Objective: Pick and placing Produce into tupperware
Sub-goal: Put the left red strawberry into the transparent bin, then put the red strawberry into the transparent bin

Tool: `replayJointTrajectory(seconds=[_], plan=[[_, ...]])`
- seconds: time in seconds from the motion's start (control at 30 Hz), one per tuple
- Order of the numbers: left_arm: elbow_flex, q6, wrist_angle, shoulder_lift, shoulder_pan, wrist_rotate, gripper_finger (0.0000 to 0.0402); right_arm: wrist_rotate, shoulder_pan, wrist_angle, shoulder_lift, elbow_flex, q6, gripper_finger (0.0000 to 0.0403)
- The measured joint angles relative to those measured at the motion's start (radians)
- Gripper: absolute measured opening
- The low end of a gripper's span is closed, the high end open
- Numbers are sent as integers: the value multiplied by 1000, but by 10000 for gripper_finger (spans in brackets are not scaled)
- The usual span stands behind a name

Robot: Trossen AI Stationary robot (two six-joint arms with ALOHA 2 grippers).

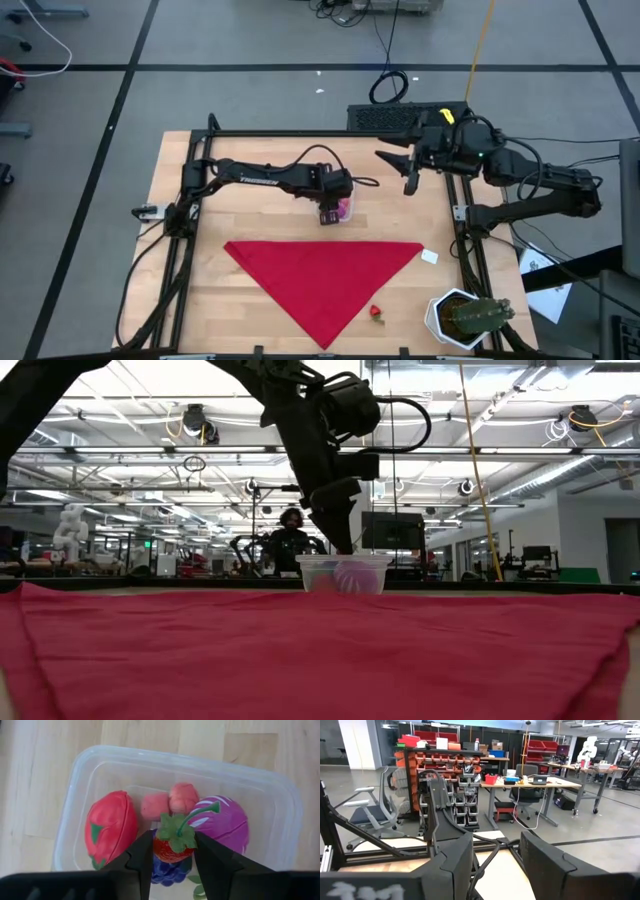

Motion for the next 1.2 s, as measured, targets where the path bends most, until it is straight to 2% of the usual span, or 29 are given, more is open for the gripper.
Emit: replayJointTrajectory(seconds=[0.13, 0.47, 0.67, 0.77, 0.93, 1.13, 1.2], plan=[[0, -1, 0, 0, 2, 1, 146, 0, 0, -1, 6, 0, 0, 157], [-1, -6, 5, 0, 4, 18, 236, 0, 0, -2, 6, 0, 0, 157], [49, 38, -59, -16, 5, 12, 261, -2, 1, -48, 6, 0, 6, 157], [96, 52, -132, -74, 4, -24, 266, -6, 14, -128, 5, 0, 27, 157], [106, 17, -275, -230, 23, -151, 266, -17, 91, -277, -5, 0, 58, 157], [101, -171, -493, -411, 82, -170, 267, -211, 219, -291, -10, 0, 127, 157], [83, -243, -561, -460, 96, -170, 267, -245, 266, -289, 0, 0, 159, 157]])
